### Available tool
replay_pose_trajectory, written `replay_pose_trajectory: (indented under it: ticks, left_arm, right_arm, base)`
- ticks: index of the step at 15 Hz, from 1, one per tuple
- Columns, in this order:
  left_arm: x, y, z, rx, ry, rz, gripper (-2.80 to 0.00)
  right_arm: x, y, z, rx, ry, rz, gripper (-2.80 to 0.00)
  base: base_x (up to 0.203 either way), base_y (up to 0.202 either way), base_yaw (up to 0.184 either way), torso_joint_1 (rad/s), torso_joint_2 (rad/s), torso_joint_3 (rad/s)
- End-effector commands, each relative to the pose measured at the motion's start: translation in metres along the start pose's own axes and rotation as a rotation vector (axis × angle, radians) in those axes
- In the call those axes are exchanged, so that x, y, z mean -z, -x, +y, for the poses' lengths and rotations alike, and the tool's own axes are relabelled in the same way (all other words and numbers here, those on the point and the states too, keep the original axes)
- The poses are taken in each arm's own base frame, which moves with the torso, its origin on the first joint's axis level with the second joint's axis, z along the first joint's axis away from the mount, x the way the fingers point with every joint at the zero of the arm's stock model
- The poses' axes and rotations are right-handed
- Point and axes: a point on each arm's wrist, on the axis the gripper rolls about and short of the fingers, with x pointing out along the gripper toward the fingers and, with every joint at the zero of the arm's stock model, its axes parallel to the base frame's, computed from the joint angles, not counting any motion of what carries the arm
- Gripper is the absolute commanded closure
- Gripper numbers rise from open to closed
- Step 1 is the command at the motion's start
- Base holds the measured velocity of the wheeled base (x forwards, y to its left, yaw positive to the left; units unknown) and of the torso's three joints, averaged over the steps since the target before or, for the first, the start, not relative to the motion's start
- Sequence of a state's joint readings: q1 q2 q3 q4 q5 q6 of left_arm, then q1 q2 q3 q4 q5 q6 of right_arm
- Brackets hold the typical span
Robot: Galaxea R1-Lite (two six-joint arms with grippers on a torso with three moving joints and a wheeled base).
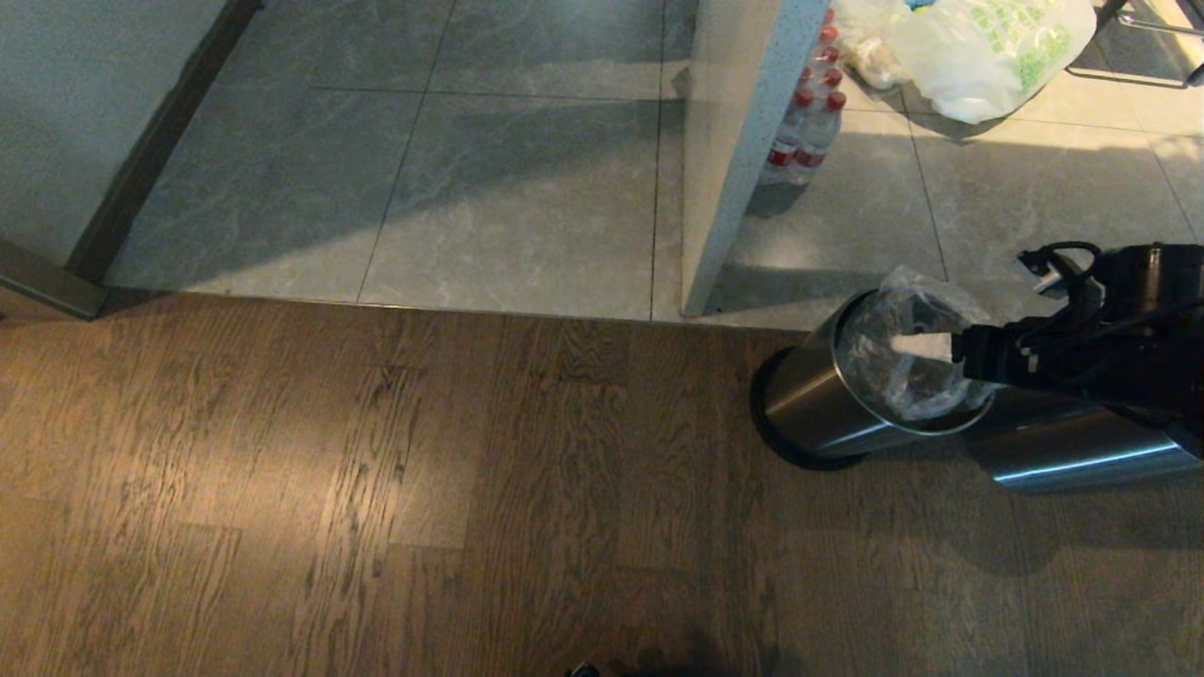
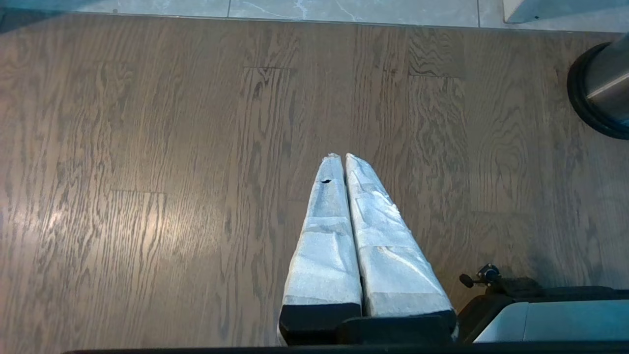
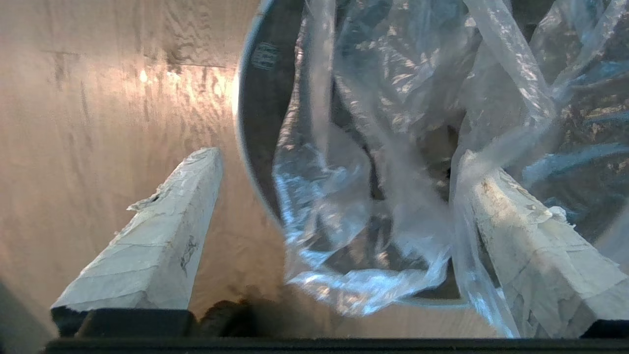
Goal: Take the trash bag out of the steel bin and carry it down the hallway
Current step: Pick up the trash bag
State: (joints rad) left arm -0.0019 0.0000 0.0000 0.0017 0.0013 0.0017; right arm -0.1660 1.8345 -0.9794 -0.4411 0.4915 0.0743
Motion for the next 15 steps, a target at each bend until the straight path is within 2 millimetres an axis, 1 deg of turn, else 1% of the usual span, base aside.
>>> replay_pose_trajectory:
  ticks: [1,4,7,9,15]
  left_arm:
    - [0.000,0.000,0.000,-0.001,0.000,0.000,0.00]
    - [0.000,0.000,0.000,-0.001,0.000,0.000,0.00]
    - [0.000,0.000,0.000,-0.001,0.000,0.000,0.00]
    - [0.000,0.000,0.000,-0.001,0.000,0.000,0.00]
    - [0.000,0.000,0.000,-0.001,0.000,0.000,0.00]
  right_arm:
    - [0.006,-0.010,-0.005,-0.001,0.011,0.013,-2.80]
    - [0.008,-0.023,-0.012,0.005,0.047,-0.001,-2.80]
    - [0.007,-0.037,-0.021,0.082,0.050,-0.007,-2.80]
    - [0.008,-0.045,-0.025,0.087,0.049,-0.005,-2.80]
    - [0.016,-0.068,-0.028,0.069,0.049,0.016,-2.80]
  base:
    - [0.000,0.000,0.000,0.000,0.00,0.000]
    - [0.000,0.000,0.000,0.000,0.00,0.000]
    - [0.000,0.000,0.000,0.000,0.00,0.000]
    - [0.000,0.000,0.000,0.000,0.00,0.000]
    - [0.000,0.000,0.000,0.000,0.00,0.000]
